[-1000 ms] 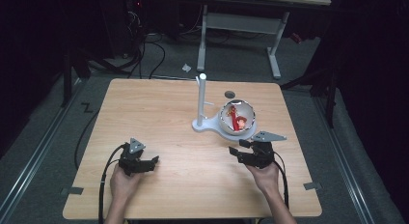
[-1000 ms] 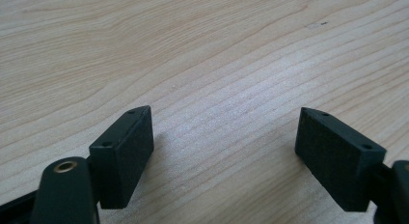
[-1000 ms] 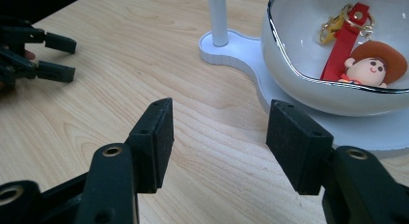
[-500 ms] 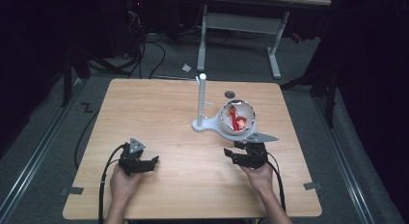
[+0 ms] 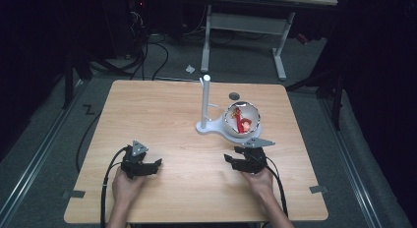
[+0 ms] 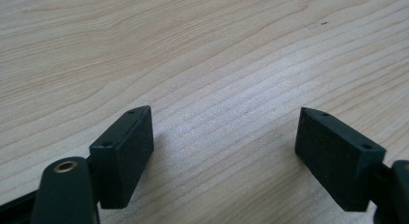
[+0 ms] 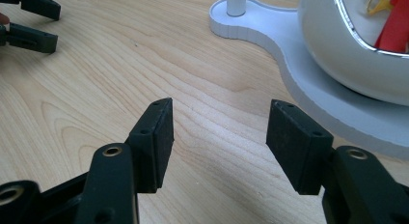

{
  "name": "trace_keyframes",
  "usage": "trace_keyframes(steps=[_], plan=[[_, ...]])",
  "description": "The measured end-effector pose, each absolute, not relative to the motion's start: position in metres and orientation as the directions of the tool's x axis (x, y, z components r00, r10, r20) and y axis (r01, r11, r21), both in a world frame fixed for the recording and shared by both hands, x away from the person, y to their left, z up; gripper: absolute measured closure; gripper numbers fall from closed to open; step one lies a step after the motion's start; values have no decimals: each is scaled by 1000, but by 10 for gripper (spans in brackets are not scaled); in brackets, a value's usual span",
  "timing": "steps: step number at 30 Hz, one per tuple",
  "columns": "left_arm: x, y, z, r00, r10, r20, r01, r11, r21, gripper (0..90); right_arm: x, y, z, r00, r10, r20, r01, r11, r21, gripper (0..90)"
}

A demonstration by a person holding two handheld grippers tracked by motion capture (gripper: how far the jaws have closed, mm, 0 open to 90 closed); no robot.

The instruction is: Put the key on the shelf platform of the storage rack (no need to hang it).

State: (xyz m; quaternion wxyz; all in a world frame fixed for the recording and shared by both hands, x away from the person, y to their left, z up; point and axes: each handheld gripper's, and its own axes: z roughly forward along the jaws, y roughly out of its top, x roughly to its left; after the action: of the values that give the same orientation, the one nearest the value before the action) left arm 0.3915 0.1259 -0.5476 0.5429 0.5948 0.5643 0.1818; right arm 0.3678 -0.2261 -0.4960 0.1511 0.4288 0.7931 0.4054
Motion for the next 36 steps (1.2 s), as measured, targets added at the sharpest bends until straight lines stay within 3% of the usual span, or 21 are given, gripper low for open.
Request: trace_keyframes(steps=[19,36], plan=[[391,126,-548,295,869,-398,474,229,850,219,372,-211,-524,-598,802,-6,548,414,726,412],[391,126,-548,293,869,-399,474,231,850,219,371,-210,-532,-597,802,-21,545,424,723,370]])
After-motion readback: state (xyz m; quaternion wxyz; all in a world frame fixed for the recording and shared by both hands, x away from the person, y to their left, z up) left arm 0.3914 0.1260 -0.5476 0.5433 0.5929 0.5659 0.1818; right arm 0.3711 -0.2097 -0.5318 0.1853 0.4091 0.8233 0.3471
